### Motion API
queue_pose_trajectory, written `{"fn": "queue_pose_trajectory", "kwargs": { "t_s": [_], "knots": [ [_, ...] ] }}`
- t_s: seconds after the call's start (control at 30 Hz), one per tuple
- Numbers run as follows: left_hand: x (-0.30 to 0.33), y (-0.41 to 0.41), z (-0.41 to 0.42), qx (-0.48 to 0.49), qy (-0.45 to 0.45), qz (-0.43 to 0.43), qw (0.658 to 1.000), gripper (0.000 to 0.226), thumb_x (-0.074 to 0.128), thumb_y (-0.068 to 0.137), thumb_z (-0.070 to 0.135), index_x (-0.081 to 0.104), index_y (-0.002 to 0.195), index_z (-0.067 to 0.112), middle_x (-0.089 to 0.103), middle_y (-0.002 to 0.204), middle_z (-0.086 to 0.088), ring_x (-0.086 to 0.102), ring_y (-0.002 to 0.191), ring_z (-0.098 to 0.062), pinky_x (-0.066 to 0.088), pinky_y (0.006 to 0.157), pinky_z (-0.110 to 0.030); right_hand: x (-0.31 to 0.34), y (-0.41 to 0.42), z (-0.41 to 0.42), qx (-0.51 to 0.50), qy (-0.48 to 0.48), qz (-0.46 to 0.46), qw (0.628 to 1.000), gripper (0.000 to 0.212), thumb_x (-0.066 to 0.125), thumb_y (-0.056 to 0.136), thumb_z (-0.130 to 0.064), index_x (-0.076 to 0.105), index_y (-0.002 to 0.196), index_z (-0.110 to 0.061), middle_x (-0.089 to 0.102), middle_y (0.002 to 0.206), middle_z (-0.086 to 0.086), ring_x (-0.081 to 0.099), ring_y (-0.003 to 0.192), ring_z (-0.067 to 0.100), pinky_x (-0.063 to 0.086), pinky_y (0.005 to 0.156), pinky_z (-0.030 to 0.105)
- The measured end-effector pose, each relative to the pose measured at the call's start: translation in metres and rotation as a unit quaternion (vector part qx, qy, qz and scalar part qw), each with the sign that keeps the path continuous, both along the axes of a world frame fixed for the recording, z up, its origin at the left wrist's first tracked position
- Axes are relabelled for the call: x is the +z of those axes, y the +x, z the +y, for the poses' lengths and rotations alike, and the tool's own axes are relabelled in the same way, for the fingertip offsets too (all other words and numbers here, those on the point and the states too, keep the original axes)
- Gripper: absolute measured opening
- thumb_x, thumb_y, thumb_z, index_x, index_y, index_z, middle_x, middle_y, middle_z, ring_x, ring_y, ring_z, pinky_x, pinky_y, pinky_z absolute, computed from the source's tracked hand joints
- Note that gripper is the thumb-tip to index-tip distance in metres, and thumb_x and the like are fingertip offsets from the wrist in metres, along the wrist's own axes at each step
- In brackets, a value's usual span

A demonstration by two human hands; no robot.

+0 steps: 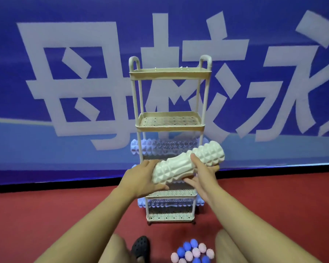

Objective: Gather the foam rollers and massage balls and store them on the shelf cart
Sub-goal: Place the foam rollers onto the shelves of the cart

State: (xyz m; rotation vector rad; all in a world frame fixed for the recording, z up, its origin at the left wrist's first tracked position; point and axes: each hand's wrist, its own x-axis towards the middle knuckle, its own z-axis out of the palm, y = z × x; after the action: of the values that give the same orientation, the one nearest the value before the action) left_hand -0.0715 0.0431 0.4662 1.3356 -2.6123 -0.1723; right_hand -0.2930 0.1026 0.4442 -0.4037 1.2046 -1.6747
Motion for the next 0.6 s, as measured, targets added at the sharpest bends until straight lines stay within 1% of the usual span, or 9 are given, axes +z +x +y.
{"fn": "queue_pose_trajectory", "kwargs": {
  "t_s": [0.1, 0.17, 0.23, 0.27, 0.33, 0.4, 0.47, 0.5, 0.6],
  "knots": [
    [0.002, 0.010, 0.000, -0.008, -0.017, -0.045, 0.999, 0.096, 0.055, 0.068, 0.092, 0.036, 0.143, 0.034, 0.058, 0.135, 0.008, 0.061, 0.115, -0.025, 0.053, 0.085, -0.043, -0.001, 0.004, -0.003, 0.033, 0.006, 0.047, 0.998, 0.086, 0.085, 0.079, -0.040, 0.028, 0.141, -0.024, 0.066, 0.129, 0.007, 0.075, 0.099, 0.017, 0.062, 0.062, 0.036],
    [0.003, 0.014, -0.003, -0.012, -0.030, -0.039, 0.999, 0.088, 0.057, 0.073, 0.085, 0.039, 0.140, 0.032, 0.060, 0.131, 0.008, 0.061, 0.113, -0.023, 0.052, 0.084, -0.042, 0.001, 0.005, -0.005, 0.030, 0.031, 0.079, 0.996, 0.109, 0.087, 0.071, -0.047, 0.019, 0.152, -0.021, 0.066, 0.131, 0.007, 0.074, 0.101, 0.016, 0.062, 0.067, 0.035],
    [0.003, 0.017, -0.009, -0.023, -0.045, -0.043, 0.998, 0.083, 0.058, 0.072, 0.081, 0.041, 0.137, 0.032, 0.060, 0.127, 0.011, 0.061, 0.111, -0.019, 0.052, 0.082, -0.040, 0.006, 0.001, -0.005, -0.023, 0.112, 0.191, 0.975, 0.143, 0.089, 0.062, -0.056, -0.011, 0.159, -0.023, 0.050, 0.147, 0.015, 0.061, 0.123, 0.028, 0.056, 0.094, 0.045],
    [0.003, 0.018, -0.013, -0.029, -0.055, -0.049, 0.997, 0.082, 0.058, 0.072, 0.080, 0.042, 0.136, 0.032, 0.060, 0.125, 0.012, 0.060, 0.111, -0.018, 0.052, 0.080, -0.039, 0.011, -0.002, -0.002, -0.050, 0.147, 0.279, 0.948, 0.145, 0.089, 0.065, -0.056, -0.018, 0.158, -0.023, 0.033, 0.158, 0.019, 0.048, 0.136, 0.035, 0.045, 0.107, 0.047],
    [0.003, 0.021, -0.020, -0.046, -0.075, -0.068, 0.994, 0.080, 0.059, 0.073, 0.077, 0.043, 0.136, 0.030, 0.060, 0.123, 0.012, 0.058, 0.112, -0.017, 0.050, 0.080, -0.037, 0.015, -0.010, 0.004, -0.058, 0.157, 0.456, 0.874, 0.133, 0.084, 0.071, -0.061, -0.008, 0.161, -0.027, 0.000, 0.168, 0.012, 0.017, 0.153, 0.036, 0.023, 0.120, 0.049],
    [0.001, 0.022, -0.029, -0.078, -0.109, -0.093, 0.987, 0.080, 0.060, 0.075, 0.075, 0.045, 0.138, 0.027, 0.060, 0.123, 0.010, 0.059, 0.113, -0.019, 0.048, 0.080, -0.036, 0.019, -0.018, 0.004, 0.022, 0.122, 0.635, 0.762, 0.112, 0.070, 0.072, -0.077, 0.015, 0.160, -0.037, -0.008, 0.170, -0.002, -0.004, 0.157, 0.026, 0.003, 0.125, 0.048],
    [-0.004, 0.019, -0.040, -0.117, -0.140, -0.112, 0.977, 0.079, 0.060, 0.076, 0.074, 0.048, 0.137, 0.025, 0.062, 0.120, 0.007, 0.060, 0.110, -0.021, 0.049, 0.080, -0.036, 0.020, -0.023, -0.001, 0.153, 0.094, 0.746, 0.641, 0.098, 0.057, 0.069, -0.088, 0.034, 0.153, -0.043, 0.004, 0.170, -0.010, -0.006, 0.157, 0.018, -0.007, 0.124, 0.046],
    [-0.007, 0.016, -0.046, -0.133, -0.154, -0.119, 0.972, 0.079, 0.059, 0.075, 0.074, 0.049, 0.136, 0.024, 0.063, 0.118, 0.007, 0.062, 0.107, -0.021, 0.050, 0.080, -0.037, 0.019, -0.024, -0.005, 0.207, 0.088, 0.769, 0.598, 0.095, 0.055, 0.069, -0.089, 0.040, 0.150, -0.042, 0.011, 0.169, -0.011, -0.002, 0.157, 0.016, -0.007, 0.125, 0.046],
    [-0.019, 0.009, -0.062, -0.161, -0.171, -0.113, 0.965, 0.079, 0.059, 0.073, 0.074, 0.053, 0.133, 0.022, 0.065, 0.114, 0.005, 0.063, 0.103, -0.021, 0.052, 0.080, -0.038, 0.015, -0.028, -0.017, 0.277, 0.079, 0.812, 0.509, 0.090, 0.061, 0.076, -0.081, 0.038, 0.152, -0.039, 0.031, 0.162, -0.011, 0.016, 0.154, 0.016, 0.003, 0.126, 0.047]
  ]
}}
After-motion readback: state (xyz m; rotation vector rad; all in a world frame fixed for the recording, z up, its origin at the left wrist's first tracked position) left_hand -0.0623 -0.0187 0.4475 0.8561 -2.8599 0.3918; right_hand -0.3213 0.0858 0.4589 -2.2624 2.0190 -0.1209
